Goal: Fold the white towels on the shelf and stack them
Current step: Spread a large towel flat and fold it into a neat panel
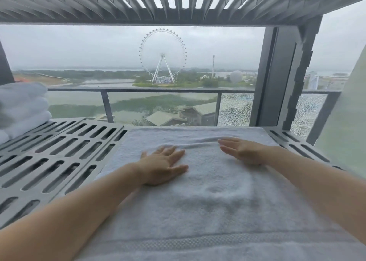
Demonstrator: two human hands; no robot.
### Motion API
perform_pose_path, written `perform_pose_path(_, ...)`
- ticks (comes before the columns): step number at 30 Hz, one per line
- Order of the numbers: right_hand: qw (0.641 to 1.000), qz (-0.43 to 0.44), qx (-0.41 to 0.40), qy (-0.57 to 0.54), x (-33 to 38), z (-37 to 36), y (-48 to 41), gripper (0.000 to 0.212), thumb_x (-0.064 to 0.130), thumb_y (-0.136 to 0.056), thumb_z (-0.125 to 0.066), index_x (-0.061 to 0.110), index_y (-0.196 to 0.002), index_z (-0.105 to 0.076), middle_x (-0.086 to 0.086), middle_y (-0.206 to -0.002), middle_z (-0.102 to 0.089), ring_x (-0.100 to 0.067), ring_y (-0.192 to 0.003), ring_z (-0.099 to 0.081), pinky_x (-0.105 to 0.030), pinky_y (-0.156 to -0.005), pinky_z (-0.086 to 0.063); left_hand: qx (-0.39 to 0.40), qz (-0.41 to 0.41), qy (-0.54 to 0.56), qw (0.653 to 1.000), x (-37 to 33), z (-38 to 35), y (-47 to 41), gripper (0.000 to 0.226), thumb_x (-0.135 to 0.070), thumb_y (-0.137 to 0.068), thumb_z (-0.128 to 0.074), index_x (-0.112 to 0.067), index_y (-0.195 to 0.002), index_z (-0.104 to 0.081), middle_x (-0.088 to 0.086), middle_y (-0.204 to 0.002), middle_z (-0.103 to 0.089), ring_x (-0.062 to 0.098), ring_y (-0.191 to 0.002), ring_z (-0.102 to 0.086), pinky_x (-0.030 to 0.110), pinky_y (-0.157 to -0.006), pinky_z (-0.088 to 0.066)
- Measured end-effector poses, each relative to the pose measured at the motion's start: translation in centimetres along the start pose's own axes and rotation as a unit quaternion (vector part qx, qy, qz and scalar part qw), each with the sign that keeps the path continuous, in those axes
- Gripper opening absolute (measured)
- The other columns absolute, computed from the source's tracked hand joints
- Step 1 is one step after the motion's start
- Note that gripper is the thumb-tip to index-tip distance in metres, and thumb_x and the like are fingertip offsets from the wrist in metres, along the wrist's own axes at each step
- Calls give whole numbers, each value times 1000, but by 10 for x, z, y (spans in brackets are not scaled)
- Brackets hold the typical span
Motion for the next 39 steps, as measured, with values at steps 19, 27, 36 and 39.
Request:
perform_pose_path(19,996,74,-4,55,-44,8,18,60,62,-90,-19,39,-145,-11,13,-155,-5,-8,-141,0,-37,-116,-1,-56,-20,-62,996,-39,20,-80,63,-74,-81,-8,-52,-140,-1,-14,-153,14,18,-140,20,68,-102,15)
perform_pose_path(27,990,140,-3,10,-22,-8,36,52,62,-90,-26,49,-140,-18,16,-154,-8,-6,-140,-5,-40,-113,0,12,-73,-5,997,-76,-4,-63,68,-76,-75,-10,-54,-138,4,-17,-154,6,11,-142,6,58,-111,4)
perform_pose_path(36,919,268,-289,16,3,20,80,14,26,-84,-57,17,-95,-59,3,-99,-59,-10,-80,-52,-35,-65,-52,-212,-108,-36,971,-98,19,-19,35,-47,-91,-43,-30,-118,-57,-7,-126,-55,15,-112,-54,31,-93,-42)
perform_pose_path(39,914,297,-274,44,25,23,101,10,21,-86,-58,15,-93,-62,2,-92,-61,-15,-73,-57,-38,-59,-53,-136,-94,52,985,-97,9,9,32,-41,-94,-41,-32,-122,-54,-10,-129,-50,9,-114,-50,32,-99,-40)
Point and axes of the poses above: each hand's wrist, its own y-axis away from the middle knuckle, its own z-axis out of the back of the hand, x = y × z, the point moved 4 cm from there along -y, towards the middle knuckle
